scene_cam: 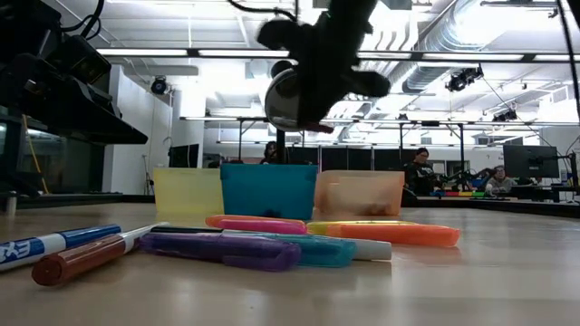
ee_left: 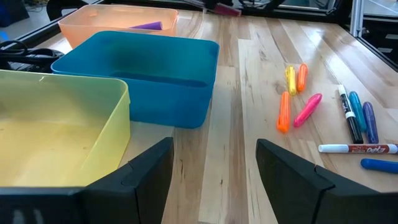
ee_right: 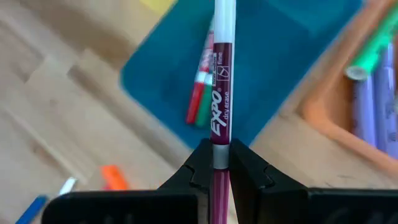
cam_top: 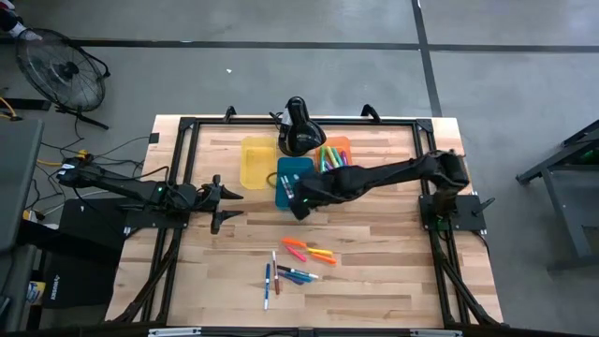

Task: Pick & Place Markers
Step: Put the purple dry erase marker into the blue bin

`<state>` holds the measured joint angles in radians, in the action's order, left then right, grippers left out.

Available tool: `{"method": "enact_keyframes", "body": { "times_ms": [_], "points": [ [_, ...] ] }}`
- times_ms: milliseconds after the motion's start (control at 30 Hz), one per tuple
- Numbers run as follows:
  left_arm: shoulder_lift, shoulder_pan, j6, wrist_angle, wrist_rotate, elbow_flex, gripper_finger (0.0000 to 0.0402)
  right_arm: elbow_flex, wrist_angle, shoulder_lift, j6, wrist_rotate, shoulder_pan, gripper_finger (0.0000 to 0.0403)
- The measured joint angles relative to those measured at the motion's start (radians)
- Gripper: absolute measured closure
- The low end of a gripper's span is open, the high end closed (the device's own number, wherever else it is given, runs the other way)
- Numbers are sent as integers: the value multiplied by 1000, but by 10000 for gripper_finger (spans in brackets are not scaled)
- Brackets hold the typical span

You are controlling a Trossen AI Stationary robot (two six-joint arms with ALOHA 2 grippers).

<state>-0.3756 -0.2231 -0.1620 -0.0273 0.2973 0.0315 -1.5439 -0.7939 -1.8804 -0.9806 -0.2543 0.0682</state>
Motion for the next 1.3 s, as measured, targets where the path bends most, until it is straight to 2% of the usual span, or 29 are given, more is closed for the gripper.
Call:
{"method": "enact_keyframes", "body": {
  "times_ms": [233, 400, 567, 733, 967, 1200, 1300],
  "points": [
    [0, 0, 0, 0, 0, 0, 177, 343, 451, 144, -92, 77, -76, 382],
    [0, 0, 0, 0, 0, 0, 177, 458, 698, 158, -134, 85, -107, 382],
    [0, 0, 0, 0, 0, 0, 177, 477, 729, 158, -148, 3, -113, 382],
    [0, 0, 0, 0, 1, 0, 177, 471, 744, 158, -148, -14, -117, 381],
    [0, 0, 0, 0, 0, 0, 177, 474, 739, 144, -174, -36, -116, 359],
    [0, 0, 0, 0, 0, 0, 177, 475, 756, 106, -188, -28, -116, 374],
    [0, 0, 0, 0, 0, 0, 177, 475, 763, 99, -191, -34, -116, 368]
  ]
}}
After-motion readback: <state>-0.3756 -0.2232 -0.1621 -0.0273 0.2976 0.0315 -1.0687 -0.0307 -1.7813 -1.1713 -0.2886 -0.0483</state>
